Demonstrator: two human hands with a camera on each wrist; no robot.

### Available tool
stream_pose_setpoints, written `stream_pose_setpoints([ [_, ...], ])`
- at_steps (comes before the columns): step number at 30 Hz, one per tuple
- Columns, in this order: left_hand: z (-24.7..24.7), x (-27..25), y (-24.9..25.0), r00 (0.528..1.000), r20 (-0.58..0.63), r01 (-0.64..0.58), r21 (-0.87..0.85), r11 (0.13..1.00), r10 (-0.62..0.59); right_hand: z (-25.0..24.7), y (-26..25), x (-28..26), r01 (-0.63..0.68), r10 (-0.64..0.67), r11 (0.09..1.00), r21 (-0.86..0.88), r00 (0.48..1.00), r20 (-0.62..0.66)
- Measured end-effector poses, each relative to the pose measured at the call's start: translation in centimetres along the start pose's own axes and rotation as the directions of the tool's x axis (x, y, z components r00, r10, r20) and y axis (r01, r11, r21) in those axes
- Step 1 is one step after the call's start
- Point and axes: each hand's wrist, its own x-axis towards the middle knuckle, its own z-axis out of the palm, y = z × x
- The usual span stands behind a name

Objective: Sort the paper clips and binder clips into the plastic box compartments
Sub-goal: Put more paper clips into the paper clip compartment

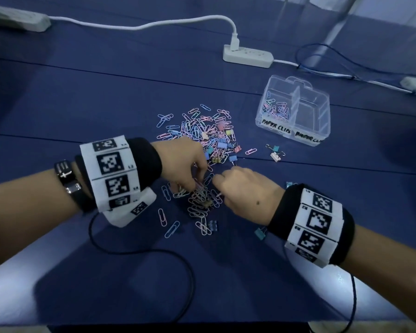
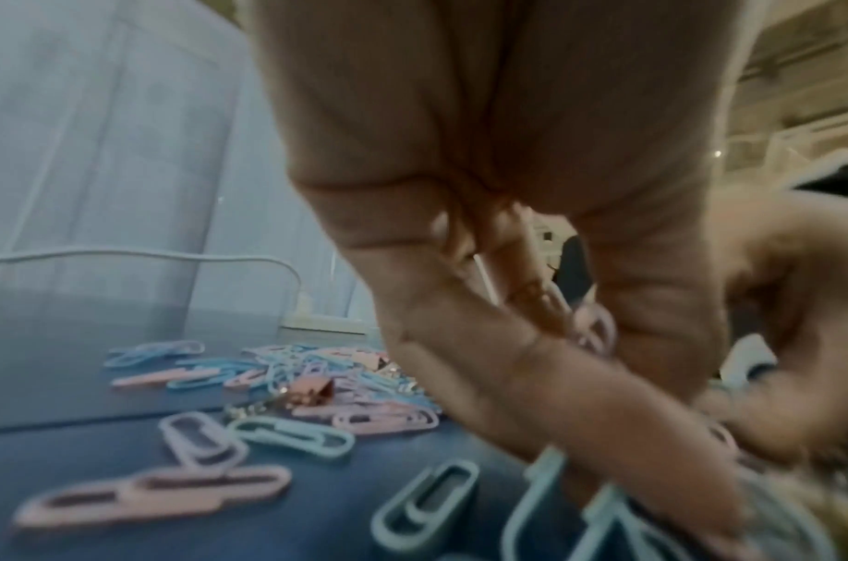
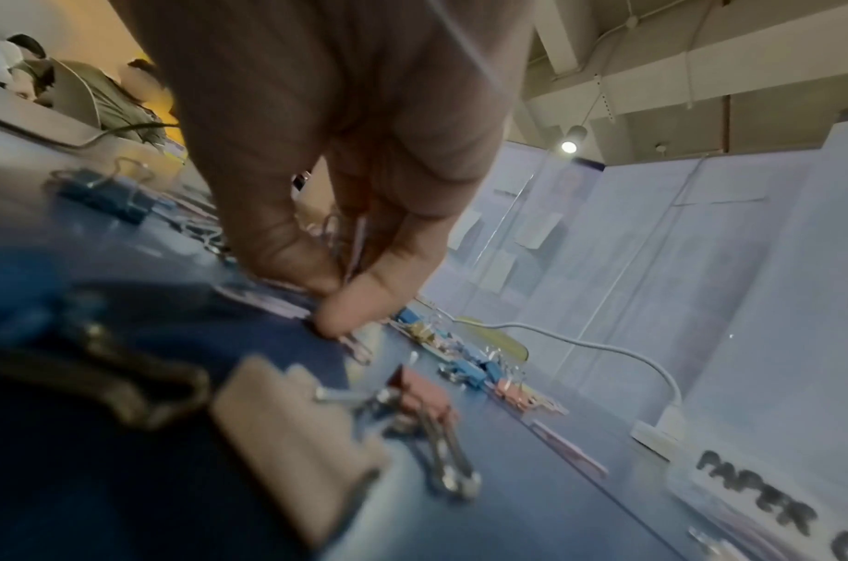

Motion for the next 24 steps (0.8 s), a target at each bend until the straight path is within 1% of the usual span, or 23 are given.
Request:
stream_pose_setpoints([
  [3,-1.0,0.1,-0.5,1.0,-0.004,0.026,-0.194,0.981,-0.027,-0.1,0.7,-0.1,-0.027,0.027,0.993,0.115,1.0,0.003],
  [7,-3.3,0.3,-0.4,0.999,-0.018,0.035,-0.359,0.933,-0.044,0.0,2.0,-0.7,-0.064,0.081,0.939,0.339,0.996,-0.036],
  [10,-5.1,0.8,0.4,0.998,-0.05,0.004,-0.473,0.881,-0.031,0.0,2.4,-1.5,-0.066,0.113,0.887,0.457,0.991,-0.076],
  [12,-6.3,1.9,1.2,0.994,-0.112,-0.049,-0.547,0.836,-0.014,0.1,2.5,-2.0,-0.047,0.123,0.861,0.506,0.985,-0.118],
  [15,-7.8,4.8,3.3,0.972,-0.235,-0.155,-0.598,0.787,0.013,0.1,3.0,-2.6,-0.037,0.16,0.826,0.562,0.972,-0.171],
  [18,-8.6,8.5,5.9,0.95,-0.312,-0.218,-0.617,0.756,0.019,-0.4,4.2,-3.5,-0.083,0.253,0.779,0.622,0.948,-0.191],
  [20,-8.6,10.9,7.3,0.941,-0.34,-0.221,-0.625,0.749,-0.006,-0.8,5.5,-4.1,-0.109,0.322,0.736,0.668,0.925,-0.203],
  [22,-8.5,13.1,8.3,0.935,-0.352,-0.212,-0.656,0.725,-0.044,-1.1,6.9,-4.7,-0.12,0.394,0.67,0.733,0.894,-0.213],
  [23,-8.3,14.0,8.5,0.935,-0.349,-0.198,-0.655,0.729,-0.06,-1.2,7.7,-4.9,-0.12,0.435,0.625,0.771,0.874,-0.217],
  [24,-8.1,14.8,8.8,0.936,-0.343,-0.175,-0.634,0.754,-0.071,-1.2,8.4,-5.0,-0.117,0.476,0.582,0.804,0.851,-0.222],
])
